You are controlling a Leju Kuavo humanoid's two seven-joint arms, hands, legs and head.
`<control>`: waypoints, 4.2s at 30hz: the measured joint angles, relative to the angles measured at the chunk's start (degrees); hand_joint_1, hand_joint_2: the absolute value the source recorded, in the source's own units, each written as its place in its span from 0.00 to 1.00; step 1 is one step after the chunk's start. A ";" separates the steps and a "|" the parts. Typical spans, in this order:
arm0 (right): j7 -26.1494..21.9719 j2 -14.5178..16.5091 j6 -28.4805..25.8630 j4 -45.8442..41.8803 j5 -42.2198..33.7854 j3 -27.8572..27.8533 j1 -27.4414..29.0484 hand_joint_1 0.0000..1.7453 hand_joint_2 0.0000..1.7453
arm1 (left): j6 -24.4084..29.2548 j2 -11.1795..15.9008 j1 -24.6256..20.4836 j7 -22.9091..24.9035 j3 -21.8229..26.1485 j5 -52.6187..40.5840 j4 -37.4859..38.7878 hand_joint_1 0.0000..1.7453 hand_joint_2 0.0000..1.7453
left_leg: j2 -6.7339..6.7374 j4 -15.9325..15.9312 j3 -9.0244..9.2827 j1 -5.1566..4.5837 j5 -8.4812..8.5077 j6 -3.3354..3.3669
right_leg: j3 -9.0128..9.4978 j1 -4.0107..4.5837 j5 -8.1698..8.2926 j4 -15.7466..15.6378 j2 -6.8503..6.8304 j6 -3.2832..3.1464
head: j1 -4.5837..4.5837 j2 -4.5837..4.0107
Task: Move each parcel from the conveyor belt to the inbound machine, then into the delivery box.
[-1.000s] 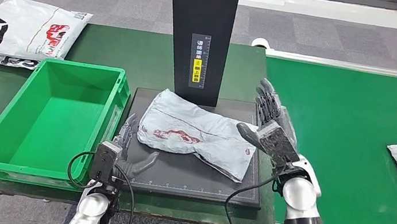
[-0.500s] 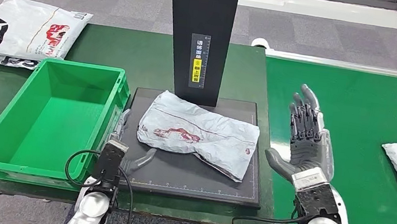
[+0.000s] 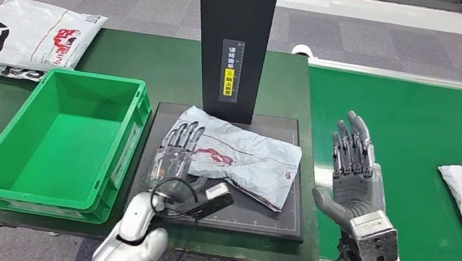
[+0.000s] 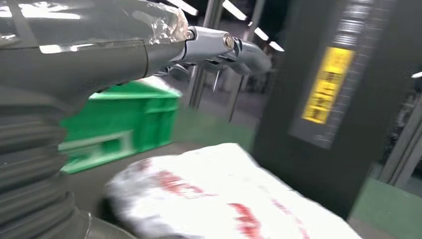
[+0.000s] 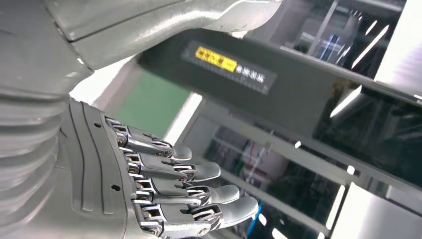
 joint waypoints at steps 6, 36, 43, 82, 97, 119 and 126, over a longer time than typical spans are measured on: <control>-1.11 0.57 1.51 4.17 -2.33 -0.44 0.37 0.00 1.00 | -2.13 -2.35 -10.82 2.80 -7.54 -2.50 15.99 0.00 1.00 | 0.02 0.01 -0.01 -0.01 0.03 0.03 | 0.03 -0.01 0.07 0.01 0.00 0.01 | -0.01 0.00; -0.53 2.34 4.89 8.30 -2.78 -4.18 0.47 0.00 1.00 | -24.21 -2.71 -28.69 7.84 -23.09 11.04 39.84 1.00 1.00 | 0.00 -0.01 0.00 0.00 0.04 0.03 | 0.07 0.00 0.06 0.02 0.01 0.00 | -0.01 0.00; -0.67 2.38 5.62 8.23 -2.92 -4.40 1.44 0.00 1.00 | -24.34 -2.22 -29.54 9.53 -23.09 10.90 41.54 1.00 1.00 | 0.00 -0.01 0.00 -0.01 0.04 0.03 | 0.08 0.00 0.06 0.02 0.02 0.00 | -0.01 0.00; -2.02 5.71 6.81 2.08 -2.40 -12.71 10.11 0.00 1.00 | 0.04 0.98 -10.98 -4.42 5.99 15.39 -2.12 1.00 1.00 | 0.04 -0.04 -0.09 0.00 -0.05 -0.02 | -0.06 0.01 -0.10 0.02 0.02 -0.03 | -0.01 0.00; -1.13 7.13 6.65 0.15 -1.46 -13.84 11.13 0.00 1.00 | 5.60 1.15 -1.63 -5.66 14.65 15.14 -26.74 1.00 1.00 | 0.05 -0.04 -0.14 0.01 -0.05 -0.03 | -0.09 0.02 -0.12 0.03 0.02 -0.04 | -0.02 0.00; -0.46 7.57 6.72 1.61 -0.42 -13.93 9.31 0.00 1.00 | 3.66 2.79 -12.30 -1.44 15.64 10.47 -32.77 1.00 1.00 | 0.02 -0.04 -0.15 0.01 -0.02 -0.03 | -0.08 0.02 -0.08 0.03 -0.01 -0.04 | -0.03 0.00; -0.05 7.60 7.06 2.24 -0.21 -13.98 8.69 0.00 1.00 | -1.02 4.33 -18.57 7.61 17.67 0.31 -24.82 1.00 1.00 | -0.02 -0.04 -0.14 0.01 0.00 -0.04 | -0.07 0.01 -0.08 0.03 -0.04 -0.04 | -0.03 0.00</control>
